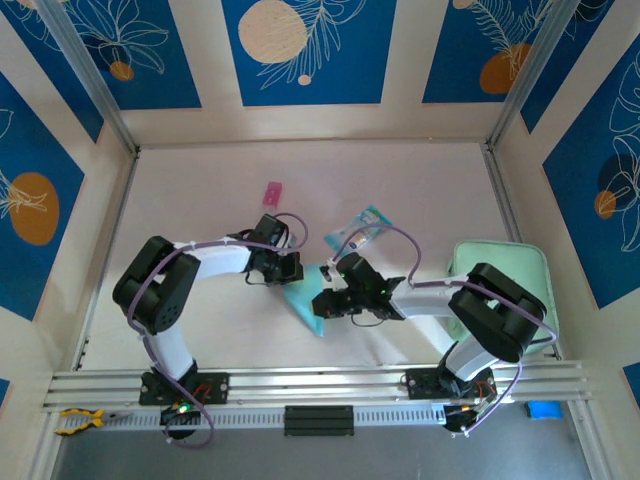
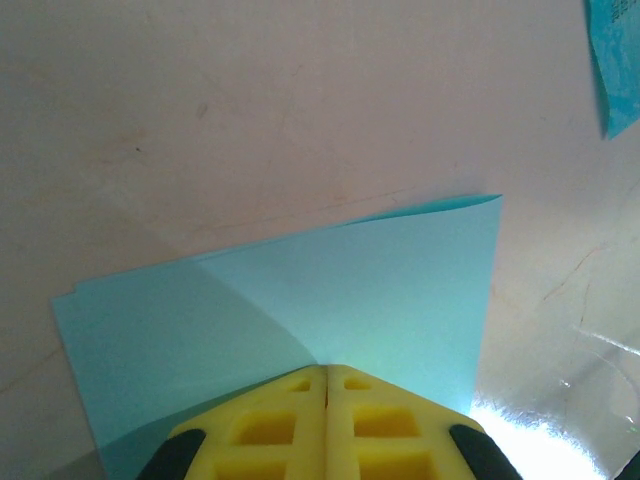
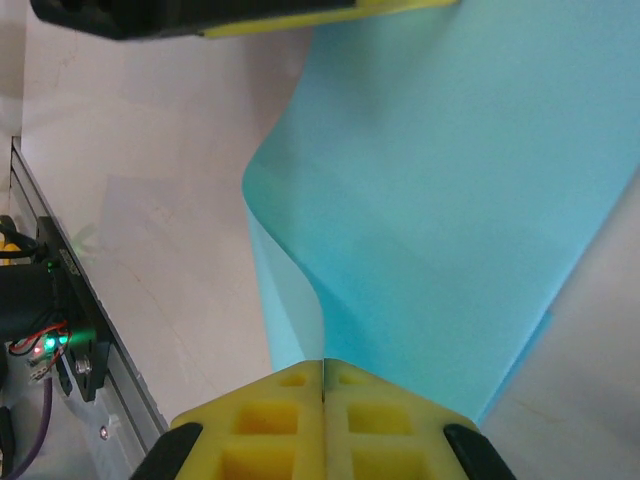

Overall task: Fold a paper plane with a square sheet of paper (pick it up from the middle)
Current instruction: Perform the third fold on the triangle at the bottom-center of the table.

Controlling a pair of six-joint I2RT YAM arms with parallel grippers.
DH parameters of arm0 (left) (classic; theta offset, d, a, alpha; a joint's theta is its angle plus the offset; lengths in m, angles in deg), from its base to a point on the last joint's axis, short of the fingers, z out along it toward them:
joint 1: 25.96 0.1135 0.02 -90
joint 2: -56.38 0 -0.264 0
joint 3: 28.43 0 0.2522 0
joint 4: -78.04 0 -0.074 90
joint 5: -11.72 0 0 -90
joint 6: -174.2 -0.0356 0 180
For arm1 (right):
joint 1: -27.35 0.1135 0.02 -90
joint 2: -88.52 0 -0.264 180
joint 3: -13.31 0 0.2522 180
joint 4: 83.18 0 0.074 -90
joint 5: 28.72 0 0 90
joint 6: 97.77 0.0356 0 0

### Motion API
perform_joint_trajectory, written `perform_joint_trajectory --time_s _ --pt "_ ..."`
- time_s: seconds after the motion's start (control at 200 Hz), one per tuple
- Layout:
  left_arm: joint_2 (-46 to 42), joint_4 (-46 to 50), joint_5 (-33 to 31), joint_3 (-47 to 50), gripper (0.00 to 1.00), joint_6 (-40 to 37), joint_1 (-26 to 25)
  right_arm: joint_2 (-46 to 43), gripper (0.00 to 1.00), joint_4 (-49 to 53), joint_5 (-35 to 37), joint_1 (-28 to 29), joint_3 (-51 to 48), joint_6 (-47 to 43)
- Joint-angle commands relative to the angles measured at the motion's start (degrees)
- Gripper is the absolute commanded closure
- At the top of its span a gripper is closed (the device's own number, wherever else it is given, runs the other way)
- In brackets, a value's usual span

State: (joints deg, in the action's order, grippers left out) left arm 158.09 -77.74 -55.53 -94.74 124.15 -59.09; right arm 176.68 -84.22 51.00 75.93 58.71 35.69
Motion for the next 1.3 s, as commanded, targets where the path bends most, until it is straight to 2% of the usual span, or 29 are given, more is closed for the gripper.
perform_joint_trajectory --time_s 0.0,0.93,1.29 --pt "2.5 3.1 -2.0 1.7 0.97 -0.9 -0.4 -0.8 0.99 3.7 0.3 -0.6 2.1 -2.1" --pt "2.4 4.0 -1.8 0.6 0.97 -1.0 -0.3 3.6 0.99 13.4 3.7 -0.6 8.7 -7.3" --pt "2.4 4.0 -1.6 0.6 0.97 -0.9 -0.4 3.7 0.99 13.4 4.1 -0.2 8.2 -6.9"
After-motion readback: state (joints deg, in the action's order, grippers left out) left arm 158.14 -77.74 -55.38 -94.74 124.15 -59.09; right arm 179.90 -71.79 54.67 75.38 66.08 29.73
